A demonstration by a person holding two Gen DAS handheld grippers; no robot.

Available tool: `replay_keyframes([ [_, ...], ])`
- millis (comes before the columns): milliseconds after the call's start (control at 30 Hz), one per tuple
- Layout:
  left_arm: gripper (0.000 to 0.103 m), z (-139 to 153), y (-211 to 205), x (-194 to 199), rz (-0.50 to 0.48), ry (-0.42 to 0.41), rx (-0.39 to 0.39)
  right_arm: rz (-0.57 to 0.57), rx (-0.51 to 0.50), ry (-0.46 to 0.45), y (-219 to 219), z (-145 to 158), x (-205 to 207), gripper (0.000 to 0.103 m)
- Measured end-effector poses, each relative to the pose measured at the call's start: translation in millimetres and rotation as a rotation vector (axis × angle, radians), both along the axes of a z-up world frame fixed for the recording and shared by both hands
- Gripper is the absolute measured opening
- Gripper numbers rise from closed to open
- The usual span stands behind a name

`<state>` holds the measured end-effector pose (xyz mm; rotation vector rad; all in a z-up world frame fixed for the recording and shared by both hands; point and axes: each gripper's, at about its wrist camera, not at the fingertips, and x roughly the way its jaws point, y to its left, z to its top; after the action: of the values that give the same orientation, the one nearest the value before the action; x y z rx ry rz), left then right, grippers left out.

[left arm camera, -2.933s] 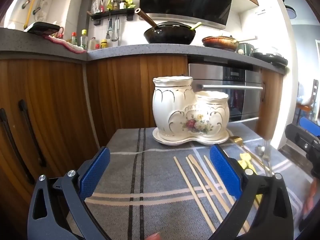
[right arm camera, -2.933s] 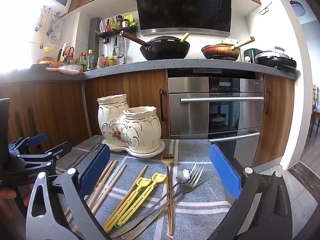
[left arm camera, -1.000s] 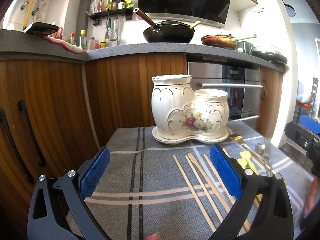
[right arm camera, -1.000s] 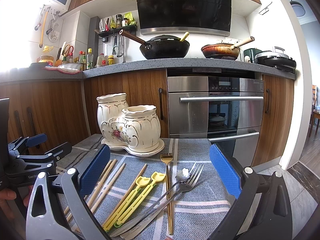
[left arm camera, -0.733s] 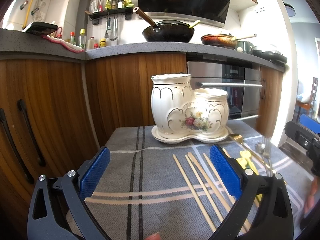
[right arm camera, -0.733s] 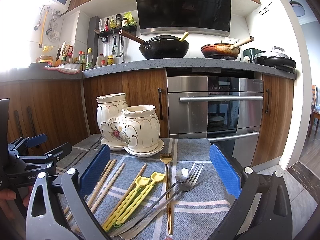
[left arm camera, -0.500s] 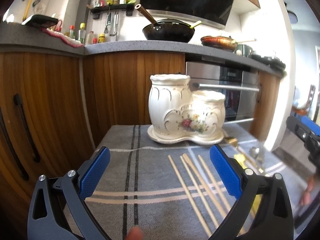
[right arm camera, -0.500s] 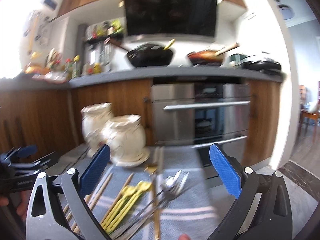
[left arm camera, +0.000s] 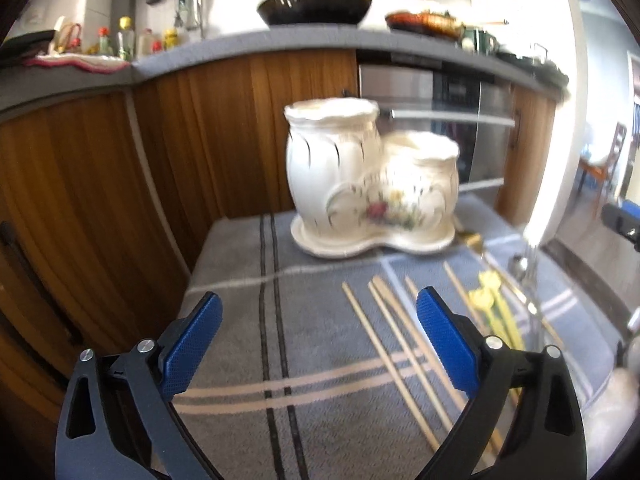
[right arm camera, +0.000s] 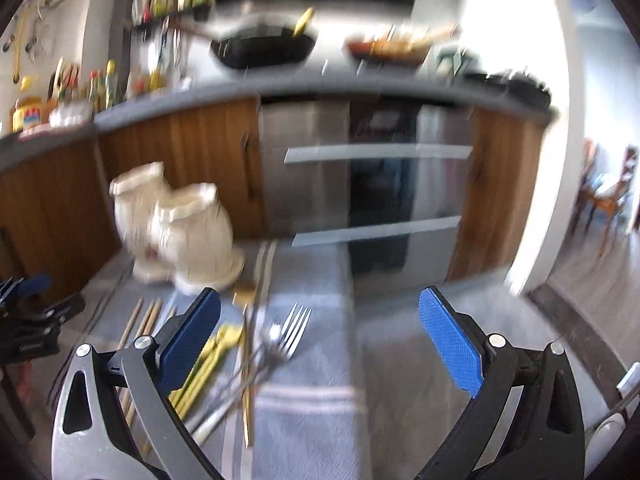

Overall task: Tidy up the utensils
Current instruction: 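Grasp a wooden chopstick with the left tool while the right tool grasps a silver fork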

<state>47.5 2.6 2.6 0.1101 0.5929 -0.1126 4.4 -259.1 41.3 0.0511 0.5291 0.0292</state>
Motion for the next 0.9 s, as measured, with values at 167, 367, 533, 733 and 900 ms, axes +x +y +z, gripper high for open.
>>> replay_keyframes([
  [167, 0.09, -12, -2, 11, -0.03, 0.085, 0.0, 0.043, -0.018, 0.108, 13, -21, 11, 0.098],
  [367, 0.07, -26, -9, 17, -0.083, 0.188, -0.006, 0.069, -0.062, 0.18, 25, -35, 25, 0.085],
  [533, 0.05, -34, -17, 19, -0.111, 0.223, 0.009, 0.063, -0.029, 0.228, 20, -44, 46, 0.052],
  [733, 0.034, -42, -22, 24, -0.124, 0.276, 0.001, 0.082, 0.038, 0.281, 6, -58, 68, 0.029],
  [900, 0.031, -47, -26, 29, -0.109, 0.306, 0.016, 0.096, 0.105, 0.317, -8, -69, 78, 0.024],
])
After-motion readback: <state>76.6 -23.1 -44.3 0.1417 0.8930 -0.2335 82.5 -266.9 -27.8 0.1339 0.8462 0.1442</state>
